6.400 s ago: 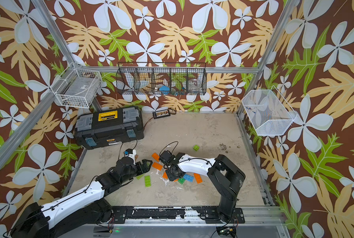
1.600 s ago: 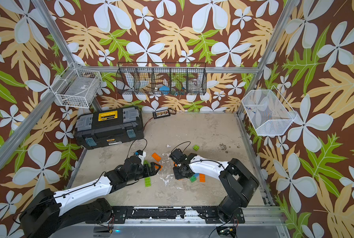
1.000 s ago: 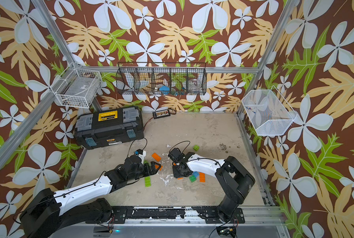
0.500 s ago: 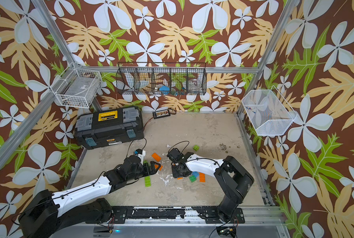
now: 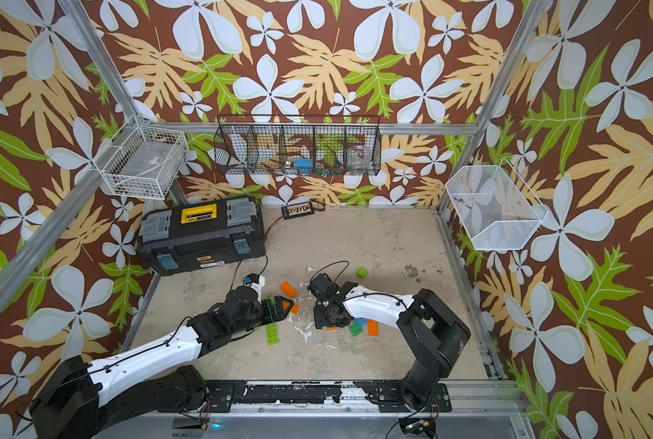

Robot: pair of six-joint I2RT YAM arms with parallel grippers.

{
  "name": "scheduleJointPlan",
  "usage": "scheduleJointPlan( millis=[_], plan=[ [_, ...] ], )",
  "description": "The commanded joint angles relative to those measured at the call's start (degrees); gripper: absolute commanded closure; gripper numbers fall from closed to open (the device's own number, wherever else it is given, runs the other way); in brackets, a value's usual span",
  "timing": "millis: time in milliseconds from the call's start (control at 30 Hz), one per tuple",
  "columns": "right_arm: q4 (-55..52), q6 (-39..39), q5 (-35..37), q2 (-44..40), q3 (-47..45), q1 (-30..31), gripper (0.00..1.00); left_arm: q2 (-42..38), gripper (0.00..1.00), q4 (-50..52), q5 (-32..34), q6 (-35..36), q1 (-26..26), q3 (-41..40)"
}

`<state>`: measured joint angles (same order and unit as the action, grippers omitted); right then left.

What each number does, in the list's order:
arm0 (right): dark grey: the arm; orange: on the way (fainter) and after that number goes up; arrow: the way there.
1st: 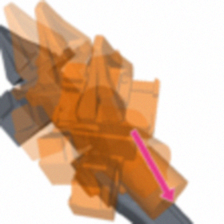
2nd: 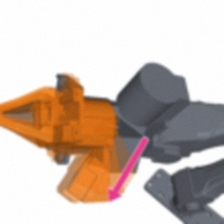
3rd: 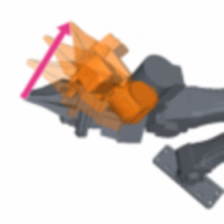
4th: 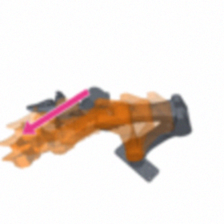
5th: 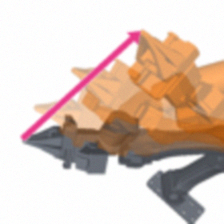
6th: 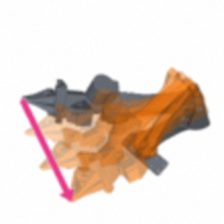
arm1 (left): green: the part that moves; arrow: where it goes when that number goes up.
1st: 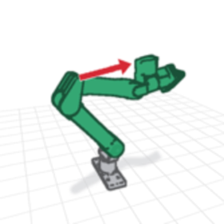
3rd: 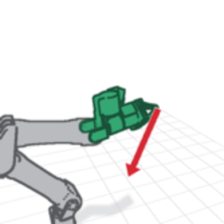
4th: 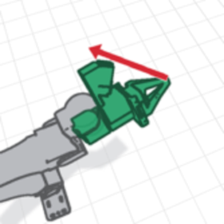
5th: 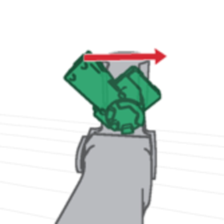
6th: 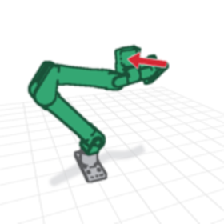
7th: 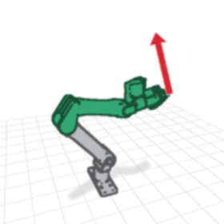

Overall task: Assemble a small pinwheel with lego
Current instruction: Assemble the lego brick at the center of the board, then pick up the lego brick from the center of the board.

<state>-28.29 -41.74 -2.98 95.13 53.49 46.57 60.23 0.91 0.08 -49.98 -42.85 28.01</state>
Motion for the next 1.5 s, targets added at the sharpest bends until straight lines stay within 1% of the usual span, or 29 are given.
scheduleJointPlan(
  millis=[0, 133, 200, 300, 433, 533, 633, 700, 867, 933, 1033, 1133, 1267, 1367, 1400, 1467],
  plan=[
    [-2.1, -0.1, 1.2, -1.2, -0.1, 0.0, 0.28, -1.4, 0.00, 1.7, 4.0, 1.5, 0.1, 0.6],
    [-2.5, 0.1, 1.3, -4.4, 0.0, -0.1, 0.11, -4.1, 0.00, 3.1, 9.5, 2.4, 0.0, 1.1],
    [-2.8, 0.3, 1.7, -6.3, 0.0, -0.1, 0.06, -5.7, 0.00, 4.8, 11.8, 3.3, 0.0, 1.6],
    [-2.7, 1.3, 2.3, -10.2, -0.4, -0.1, 0.05, -7.1, 0.00, 8.5, 13.1, 4.1, 0.1, 3.3],
    [1.0, 4.8, 2.6, -18.2, -2.8, -0.1, 0.01, -7.7, 0.00, 11.4, 10.9, 5.8, 0.1, 5.8],
    [4.7, 8.6, 3.8, -24.7, -5.2, -0.2, 0.00, -8.1, 0.00, 9.9, 8.9, 7.2, 0.1, 6.7],
    [4.7, 9.5, 8.6, -29.6, -5.9, -0.4, 0.01, -6.8, 0.00, 6.8, 7.1, 8.9, 0.1, 7.6],
    [2.8, 10.9, 9.8, -31.4, -5.0, -0.9, 0.04, -4.4, 0.00, 5.6, 6.2, 9.5, 0.1, 8.7],
    [-0.6, 14.1, 17.3, -34.3, -2.9, -2.0, 0.08, 3.2, 0.00, 1.3, 1.4, 10.1, 0.1, 11.4],
    [-1.0, 15.5, 20.3, -34.9, -1.8, -3.5, 0.09, 5.5, 0.00, -1.6, -0.8, 9.6, 0.1, 11.7],
    [0.0, 17.7, 21.8, -35.4, -0.6, -6.5, 0.13, 9.0, 0.00, -3.9, -2.5, 9.3, -0.2, 12.7],
    [0.8, 18.9, 20.3, -34.4, 0.7, -11.3, 0.13, 12.2, 0.00, -5.7, -3.5, 9.0, -0.5, 13.9],
    [-0.4, 18.7, 14.4, -29.7, 3.2, -19.7, 0.15, 16.4, 0.00, -8.1, -5.2, 8.8, -0.5, 15.4],
    [-1.5, 17.8, 6.7, -24.7, 4.9, -26.1, 0.20, 20.1, 0.00, -7.8, -5.7, 9.3, -0.5, 18.0],
    [-1.9, 17.7, 4.5, -22.6, 5.4, -27.5, 0.23, 21.3, 0.00, -7.6, -5.7, 9.4, -0.5, 18.9],
    [-3.0, 17.7, 2.4, -18.9, 6.6, -29.1, 0.28, 23.2, 0.00, -7.4, -5.9, 9.4, -0.5, 20.3]
  ],
)
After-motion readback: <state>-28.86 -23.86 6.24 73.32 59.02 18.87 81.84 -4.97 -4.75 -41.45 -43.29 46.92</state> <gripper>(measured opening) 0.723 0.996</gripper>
